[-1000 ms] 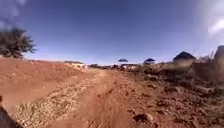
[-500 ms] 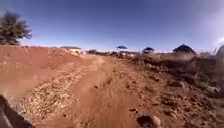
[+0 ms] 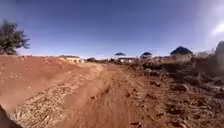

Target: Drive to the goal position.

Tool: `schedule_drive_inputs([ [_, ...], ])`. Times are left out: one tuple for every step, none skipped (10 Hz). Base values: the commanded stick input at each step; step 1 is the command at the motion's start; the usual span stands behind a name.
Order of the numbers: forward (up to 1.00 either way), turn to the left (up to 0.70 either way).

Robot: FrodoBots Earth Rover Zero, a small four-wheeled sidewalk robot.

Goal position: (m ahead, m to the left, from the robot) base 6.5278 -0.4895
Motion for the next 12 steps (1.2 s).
schedule_drive_inputs([
  [0.50, 0.00],
  [0.50, 0.00],
  [0.50, 0.00],
  [0.50, 0.00],
  [0.50, 0.00],
  [0.50, 0.00],
  [0.50, 0.00],
  [0.50, 0.00],
  [0.50, 0.00],
  [0.50, 0.00],
  [0.50, 0.00],
  [0.50, 0.00],
])
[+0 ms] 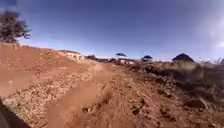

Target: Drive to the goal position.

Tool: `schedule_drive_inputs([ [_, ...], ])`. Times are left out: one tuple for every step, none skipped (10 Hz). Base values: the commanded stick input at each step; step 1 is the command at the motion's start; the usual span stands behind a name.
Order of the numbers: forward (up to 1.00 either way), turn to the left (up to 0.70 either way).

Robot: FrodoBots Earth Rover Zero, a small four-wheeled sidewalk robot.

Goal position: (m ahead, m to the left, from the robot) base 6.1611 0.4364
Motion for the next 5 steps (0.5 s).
schedule_drive_inputs([
  [0.50, 0.00],
  [0.50, 0.00],
  [0.50, 0.00],
  [0.50, 0.00],
  [0.50, 0.00],
])
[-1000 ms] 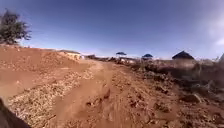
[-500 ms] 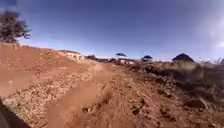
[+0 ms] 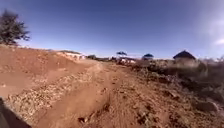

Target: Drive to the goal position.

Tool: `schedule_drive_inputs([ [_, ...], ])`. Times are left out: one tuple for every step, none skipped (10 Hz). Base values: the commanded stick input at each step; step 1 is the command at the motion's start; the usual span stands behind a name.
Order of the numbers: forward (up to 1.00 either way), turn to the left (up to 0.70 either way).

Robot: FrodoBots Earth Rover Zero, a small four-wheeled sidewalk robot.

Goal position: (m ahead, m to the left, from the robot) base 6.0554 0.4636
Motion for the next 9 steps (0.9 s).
schedule_drive_inputs([
  [0.50, 0.00],
  [0.50, 0.00],
  [0.50, 0.00],
  [0.50, 0.00],
  [0.50, 0.00],
  [0.50, 0.00],
  [0.50, 0.00],
  [0.50, 0.00],
  [0.50, 0.00],
])
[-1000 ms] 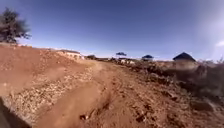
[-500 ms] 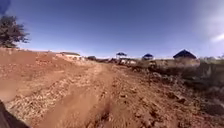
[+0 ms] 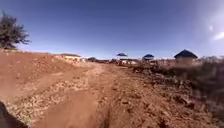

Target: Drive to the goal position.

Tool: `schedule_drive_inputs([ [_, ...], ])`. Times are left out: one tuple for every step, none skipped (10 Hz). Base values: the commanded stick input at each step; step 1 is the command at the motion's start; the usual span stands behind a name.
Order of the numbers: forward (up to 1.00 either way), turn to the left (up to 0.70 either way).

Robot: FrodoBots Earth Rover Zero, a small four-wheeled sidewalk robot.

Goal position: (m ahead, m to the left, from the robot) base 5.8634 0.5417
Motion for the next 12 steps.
schedule_drive_inputs([
  [0.50, 0.00],
  [0.50, 0.00],
  [0.50, 0.00],
  [0.50, 0.00],
  [0.50, 0.00],
  [0.50, 0.00],
  [0.50, 0.00],
  [0.50, 0.00],
  [0.50, 0.00],
  [0.50, 0.00],
  [0.50, 0.00],
  [0.50, 0.00],
])
